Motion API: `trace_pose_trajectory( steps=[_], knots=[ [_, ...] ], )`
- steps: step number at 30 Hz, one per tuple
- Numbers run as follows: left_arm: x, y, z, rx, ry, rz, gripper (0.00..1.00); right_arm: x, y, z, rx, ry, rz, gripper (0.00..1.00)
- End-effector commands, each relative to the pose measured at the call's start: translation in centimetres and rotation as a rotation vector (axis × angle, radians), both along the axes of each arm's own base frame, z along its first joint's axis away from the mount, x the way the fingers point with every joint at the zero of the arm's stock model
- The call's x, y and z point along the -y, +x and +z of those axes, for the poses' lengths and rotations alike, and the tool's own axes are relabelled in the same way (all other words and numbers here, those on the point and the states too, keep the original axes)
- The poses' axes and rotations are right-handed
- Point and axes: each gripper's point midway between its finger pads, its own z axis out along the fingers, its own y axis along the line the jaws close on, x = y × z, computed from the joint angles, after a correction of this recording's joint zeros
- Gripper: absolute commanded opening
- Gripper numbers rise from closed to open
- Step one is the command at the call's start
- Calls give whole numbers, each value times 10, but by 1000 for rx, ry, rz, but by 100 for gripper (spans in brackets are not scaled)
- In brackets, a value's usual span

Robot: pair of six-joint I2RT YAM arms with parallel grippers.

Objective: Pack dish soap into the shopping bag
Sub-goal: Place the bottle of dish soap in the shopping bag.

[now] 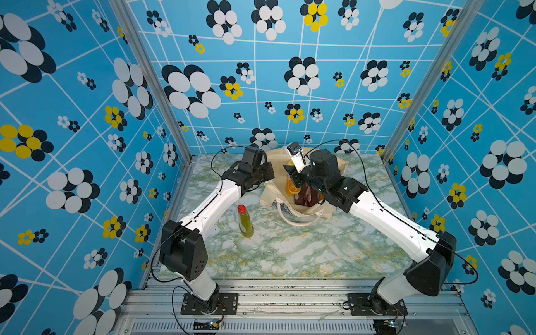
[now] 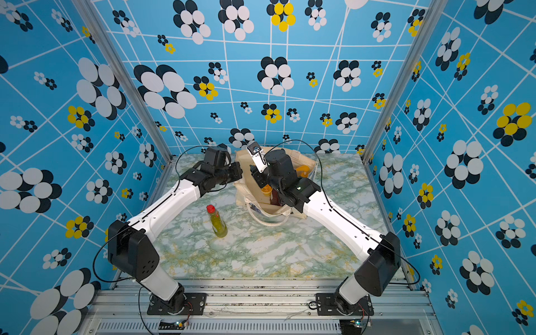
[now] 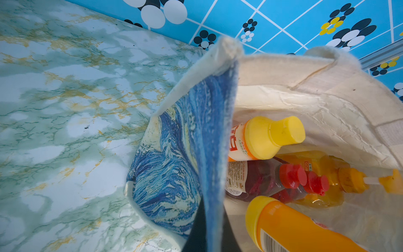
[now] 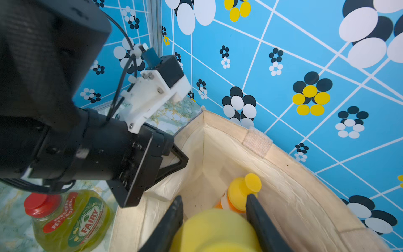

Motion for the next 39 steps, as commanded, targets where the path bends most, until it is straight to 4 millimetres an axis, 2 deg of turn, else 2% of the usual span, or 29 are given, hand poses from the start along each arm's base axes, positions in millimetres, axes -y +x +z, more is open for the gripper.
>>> trace_pose_trajectory(
  steps=[1, 10, 16, 28, 39],
  knots=[
    [3, -1, 11, 14, -4, -18, 0, -11, 9, 40, 143, 131, 31, 17],
    [-1, -6, 16, 22, 11, -16, 0, -26, 31, -5, 137, 65, 40, 16],
    [-3, -6, 16, 24, 14, -16, 0, -27, 44, -28, 118, 46, 42, 16],
    [-3, -6, 18, 24, 18, -16, 0, -18, 61, -57, 114, 62, 25, 16],
    [-6, -8, 25, 31, 30, -18, 0, -22, 69, -75, 112, 78, 28, 16]
  ],
)
